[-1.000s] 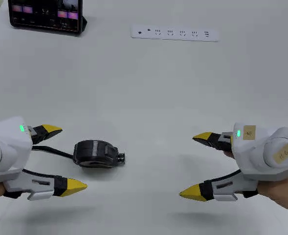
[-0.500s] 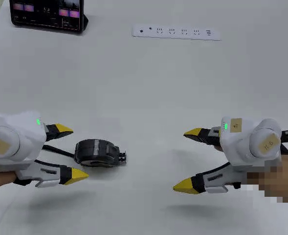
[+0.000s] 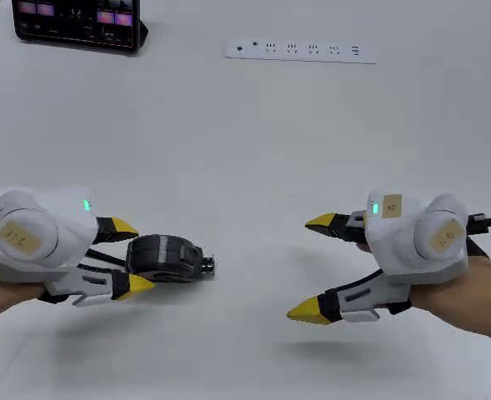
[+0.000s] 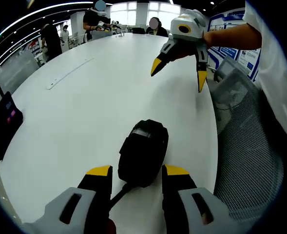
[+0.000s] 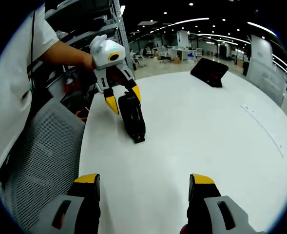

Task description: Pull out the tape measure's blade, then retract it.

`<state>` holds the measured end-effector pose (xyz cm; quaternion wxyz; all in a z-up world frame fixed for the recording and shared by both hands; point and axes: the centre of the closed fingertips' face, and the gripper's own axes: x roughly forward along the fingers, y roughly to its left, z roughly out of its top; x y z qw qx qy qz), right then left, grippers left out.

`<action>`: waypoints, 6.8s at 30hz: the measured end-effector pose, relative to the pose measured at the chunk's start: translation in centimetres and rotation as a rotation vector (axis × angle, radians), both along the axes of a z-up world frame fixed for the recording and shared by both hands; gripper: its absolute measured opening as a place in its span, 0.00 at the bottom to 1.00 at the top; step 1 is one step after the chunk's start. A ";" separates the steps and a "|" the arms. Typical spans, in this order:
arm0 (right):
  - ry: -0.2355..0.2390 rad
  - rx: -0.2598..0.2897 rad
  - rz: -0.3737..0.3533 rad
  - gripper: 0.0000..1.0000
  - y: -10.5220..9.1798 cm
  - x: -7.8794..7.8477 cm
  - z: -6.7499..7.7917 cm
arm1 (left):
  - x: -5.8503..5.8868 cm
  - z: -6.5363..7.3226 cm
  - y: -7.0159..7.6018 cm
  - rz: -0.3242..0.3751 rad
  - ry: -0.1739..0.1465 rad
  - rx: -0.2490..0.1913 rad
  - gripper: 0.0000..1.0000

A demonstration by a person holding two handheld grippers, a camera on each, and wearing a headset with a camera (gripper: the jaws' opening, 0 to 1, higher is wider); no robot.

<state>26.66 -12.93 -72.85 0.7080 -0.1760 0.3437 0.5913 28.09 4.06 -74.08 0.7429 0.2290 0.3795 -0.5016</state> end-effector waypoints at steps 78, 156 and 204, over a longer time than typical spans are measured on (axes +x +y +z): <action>-0.067 0.133 0.175 0.25 10.3 1.0 -3.3 | 0.2 -1.2 -0.1 -0.047 0.004 0.064 0.26; -0.114 0.069 0.258 0.09 7.5 0.5 -3.9 | 0.0 -1.2 -0.2 -0.088 -0.014 0.077 0.25; -0.114 -0.002 0.226 0.09 1.1 0.6 -4.0 | 0.0 -1.3 -0.6 -0.076 -0.014 0.073 0.25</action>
